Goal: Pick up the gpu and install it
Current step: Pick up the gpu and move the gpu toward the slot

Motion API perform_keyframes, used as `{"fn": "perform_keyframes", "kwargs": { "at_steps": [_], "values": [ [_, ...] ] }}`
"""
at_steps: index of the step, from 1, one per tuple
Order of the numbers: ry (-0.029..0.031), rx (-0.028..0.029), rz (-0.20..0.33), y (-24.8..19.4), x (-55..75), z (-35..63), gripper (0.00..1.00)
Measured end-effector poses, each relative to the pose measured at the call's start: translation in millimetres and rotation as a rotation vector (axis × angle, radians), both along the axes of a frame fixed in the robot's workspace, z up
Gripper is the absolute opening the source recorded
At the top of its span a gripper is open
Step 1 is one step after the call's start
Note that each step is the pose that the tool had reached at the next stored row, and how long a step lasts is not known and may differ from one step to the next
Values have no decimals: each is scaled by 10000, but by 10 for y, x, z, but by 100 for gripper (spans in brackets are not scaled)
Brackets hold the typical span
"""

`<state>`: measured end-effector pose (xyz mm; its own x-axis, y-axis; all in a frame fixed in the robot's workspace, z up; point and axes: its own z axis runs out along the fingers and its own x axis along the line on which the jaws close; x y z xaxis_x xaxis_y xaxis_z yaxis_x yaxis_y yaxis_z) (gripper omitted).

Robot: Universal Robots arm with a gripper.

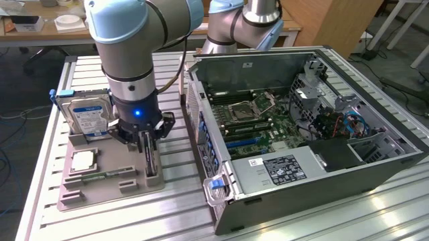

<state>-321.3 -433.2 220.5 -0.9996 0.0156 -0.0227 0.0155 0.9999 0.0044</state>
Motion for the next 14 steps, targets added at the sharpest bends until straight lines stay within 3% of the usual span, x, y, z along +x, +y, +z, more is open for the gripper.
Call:
{"fn": "perform_keyframes", "kwargs": {
  "at_steps": [14],
  "values": [
    [0,0,-55,0,26,-1,38]
  ]
}}
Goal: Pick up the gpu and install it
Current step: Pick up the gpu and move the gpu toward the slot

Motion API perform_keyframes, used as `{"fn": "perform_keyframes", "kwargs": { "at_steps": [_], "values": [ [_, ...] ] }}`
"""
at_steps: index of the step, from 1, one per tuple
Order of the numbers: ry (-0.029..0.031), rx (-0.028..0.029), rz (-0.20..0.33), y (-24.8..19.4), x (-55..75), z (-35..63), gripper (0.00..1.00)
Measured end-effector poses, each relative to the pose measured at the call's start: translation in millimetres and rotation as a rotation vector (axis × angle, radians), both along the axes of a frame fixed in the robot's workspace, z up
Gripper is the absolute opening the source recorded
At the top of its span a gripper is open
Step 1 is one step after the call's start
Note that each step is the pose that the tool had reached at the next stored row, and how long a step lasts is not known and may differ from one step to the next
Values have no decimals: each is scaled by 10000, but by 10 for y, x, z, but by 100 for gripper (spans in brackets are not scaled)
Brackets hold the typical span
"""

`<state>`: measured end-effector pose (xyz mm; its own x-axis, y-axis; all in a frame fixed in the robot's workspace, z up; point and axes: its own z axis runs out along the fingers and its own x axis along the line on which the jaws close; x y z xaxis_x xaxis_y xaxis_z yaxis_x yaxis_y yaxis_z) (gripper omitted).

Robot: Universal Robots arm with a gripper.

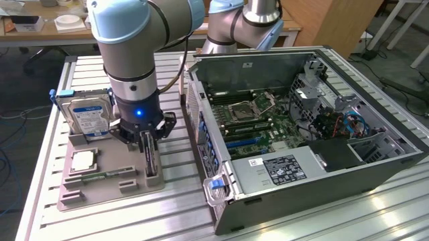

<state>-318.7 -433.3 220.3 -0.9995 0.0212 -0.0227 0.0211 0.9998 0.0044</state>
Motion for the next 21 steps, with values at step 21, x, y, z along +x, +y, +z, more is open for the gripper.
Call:
{"fn": "perform_keyframes", "kwargs": {
  "at_steps": [21],
  "values": [
    [0,2,0,0,-11,0,30]
  ]
}}
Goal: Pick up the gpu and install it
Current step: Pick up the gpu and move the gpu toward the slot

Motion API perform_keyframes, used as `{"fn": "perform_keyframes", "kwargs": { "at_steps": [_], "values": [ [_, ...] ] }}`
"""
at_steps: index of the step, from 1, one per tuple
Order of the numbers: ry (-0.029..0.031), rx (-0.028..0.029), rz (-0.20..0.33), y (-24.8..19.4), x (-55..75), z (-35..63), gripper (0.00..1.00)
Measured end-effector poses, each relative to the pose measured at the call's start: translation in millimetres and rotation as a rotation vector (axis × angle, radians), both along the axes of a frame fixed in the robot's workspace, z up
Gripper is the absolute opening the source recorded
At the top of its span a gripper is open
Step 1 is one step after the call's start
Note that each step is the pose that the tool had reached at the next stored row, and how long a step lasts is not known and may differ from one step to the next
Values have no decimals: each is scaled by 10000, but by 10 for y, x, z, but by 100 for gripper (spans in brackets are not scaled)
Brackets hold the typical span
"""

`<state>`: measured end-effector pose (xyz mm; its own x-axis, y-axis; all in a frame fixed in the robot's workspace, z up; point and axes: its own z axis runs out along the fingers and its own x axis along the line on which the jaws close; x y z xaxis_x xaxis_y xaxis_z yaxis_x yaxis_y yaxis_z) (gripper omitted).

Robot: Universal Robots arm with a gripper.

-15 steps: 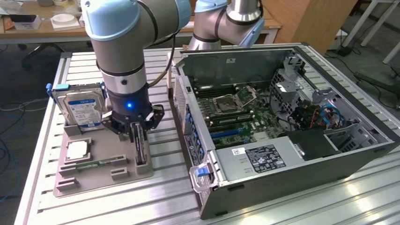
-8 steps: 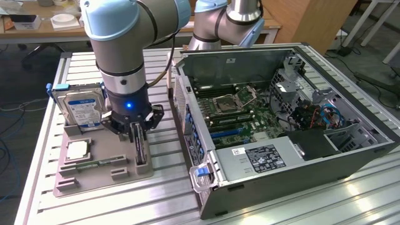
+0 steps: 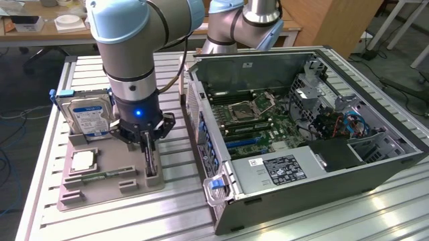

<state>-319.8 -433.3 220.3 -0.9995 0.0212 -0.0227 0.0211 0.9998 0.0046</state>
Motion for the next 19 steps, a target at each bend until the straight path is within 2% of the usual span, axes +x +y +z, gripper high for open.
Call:
{"fn": "perform_keyframes", "kwargs": {
  "at_steps": [7,19],
  "values": [
    [1,0,0,0,0,0,27],
    [1,0,0,0,0,0,27]
  ]
}}
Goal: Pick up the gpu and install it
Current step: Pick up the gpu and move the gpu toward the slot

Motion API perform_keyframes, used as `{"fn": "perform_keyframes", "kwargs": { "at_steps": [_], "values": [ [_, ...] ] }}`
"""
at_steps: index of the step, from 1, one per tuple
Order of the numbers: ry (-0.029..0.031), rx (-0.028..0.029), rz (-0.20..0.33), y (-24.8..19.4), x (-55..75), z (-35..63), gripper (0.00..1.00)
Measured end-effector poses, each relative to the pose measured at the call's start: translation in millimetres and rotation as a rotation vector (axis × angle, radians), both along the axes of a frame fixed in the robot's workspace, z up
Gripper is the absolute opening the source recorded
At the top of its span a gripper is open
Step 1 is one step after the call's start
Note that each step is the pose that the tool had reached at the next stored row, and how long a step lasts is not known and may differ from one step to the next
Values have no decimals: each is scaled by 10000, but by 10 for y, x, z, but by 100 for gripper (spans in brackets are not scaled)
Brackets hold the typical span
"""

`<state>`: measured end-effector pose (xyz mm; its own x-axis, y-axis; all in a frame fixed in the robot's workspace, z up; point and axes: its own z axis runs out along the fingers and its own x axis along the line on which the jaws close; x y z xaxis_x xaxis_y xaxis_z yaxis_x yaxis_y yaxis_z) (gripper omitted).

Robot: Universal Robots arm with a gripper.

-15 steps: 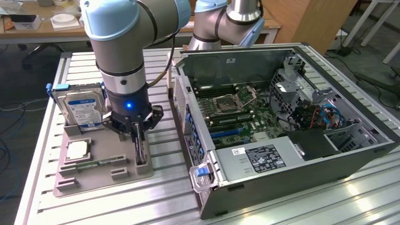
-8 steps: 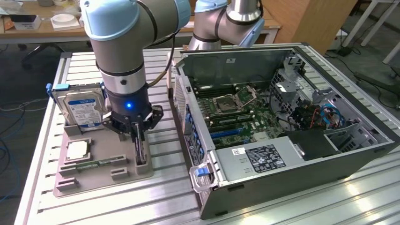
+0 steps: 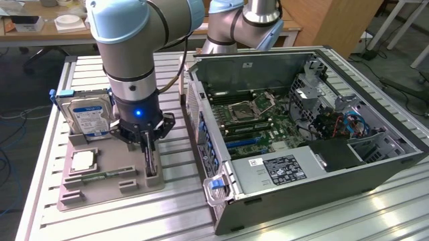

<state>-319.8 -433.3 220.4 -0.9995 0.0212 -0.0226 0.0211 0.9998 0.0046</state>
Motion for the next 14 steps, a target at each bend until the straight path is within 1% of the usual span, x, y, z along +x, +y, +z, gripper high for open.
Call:
{"fn": "perform_keyframes", "kwargs": {
  "at_steps": [6,14],
  "values": [
    [-1,-16,62,1,1,-1,27],
    [0,-15,171,2,0,-1,27]
  ]
}}
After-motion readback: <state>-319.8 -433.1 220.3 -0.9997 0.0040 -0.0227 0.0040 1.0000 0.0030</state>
